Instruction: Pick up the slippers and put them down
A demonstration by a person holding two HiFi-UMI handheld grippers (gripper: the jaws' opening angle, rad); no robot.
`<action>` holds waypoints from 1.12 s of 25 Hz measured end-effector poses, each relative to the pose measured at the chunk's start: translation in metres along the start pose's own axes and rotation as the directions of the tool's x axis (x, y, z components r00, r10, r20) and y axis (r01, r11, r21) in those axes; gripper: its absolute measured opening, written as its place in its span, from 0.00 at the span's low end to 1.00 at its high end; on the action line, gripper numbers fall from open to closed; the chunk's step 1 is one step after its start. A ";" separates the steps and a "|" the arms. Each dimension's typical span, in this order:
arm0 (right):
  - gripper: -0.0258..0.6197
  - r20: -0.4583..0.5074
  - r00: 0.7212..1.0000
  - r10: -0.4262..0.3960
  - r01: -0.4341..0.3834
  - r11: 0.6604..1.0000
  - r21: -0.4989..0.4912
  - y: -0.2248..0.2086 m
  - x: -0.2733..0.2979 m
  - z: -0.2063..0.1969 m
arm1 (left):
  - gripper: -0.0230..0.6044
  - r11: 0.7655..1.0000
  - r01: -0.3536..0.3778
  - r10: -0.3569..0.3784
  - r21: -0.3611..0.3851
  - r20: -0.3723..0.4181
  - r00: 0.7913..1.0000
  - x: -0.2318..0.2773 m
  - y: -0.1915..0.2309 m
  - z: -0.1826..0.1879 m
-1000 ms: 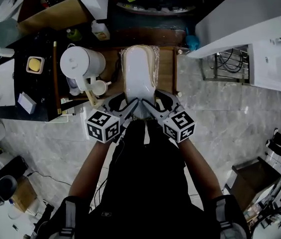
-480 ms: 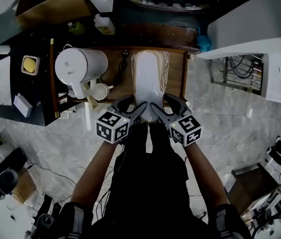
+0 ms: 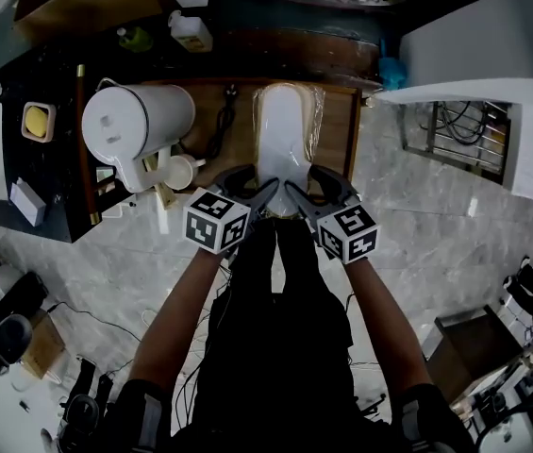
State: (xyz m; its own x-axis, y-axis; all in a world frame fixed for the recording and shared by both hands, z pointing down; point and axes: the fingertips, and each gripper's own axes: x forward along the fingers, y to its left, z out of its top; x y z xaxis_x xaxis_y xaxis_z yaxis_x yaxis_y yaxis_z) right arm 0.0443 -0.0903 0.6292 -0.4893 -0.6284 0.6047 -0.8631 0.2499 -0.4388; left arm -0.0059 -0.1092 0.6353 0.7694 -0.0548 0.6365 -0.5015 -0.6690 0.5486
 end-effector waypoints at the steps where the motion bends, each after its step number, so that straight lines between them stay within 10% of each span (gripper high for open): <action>1: 0.41 -0.008 1.000 0.001 -0.001 1.000 0.002 -0.002 0.003 -0.003 | 0.35 1.000 -0.005 0.005 -0.001 -0.006 1.000 0.002 0.002 -0.002; 28: 0.41 -0.054 0.998 0.027 -0.023 0.998 0.061 -0.041 0.059 -0.044 | 0.36 1.000 -0.022 0.021 -0.012 -0.060 0.998 0.052 0.053 -0.031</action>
State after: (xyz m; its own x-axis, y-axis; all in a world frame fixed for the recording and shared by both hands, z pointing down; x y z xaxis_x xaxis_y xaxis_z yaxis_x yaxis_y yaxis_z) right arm 0.0456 -0.1054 0.7121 -0.5182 -0.5808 0.6278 -0.8423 0.2190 -0.4925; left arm -0.0043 -0.1247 0.7144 0.7332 -0.0243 0.6796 -0.5232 -0.6586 0.5408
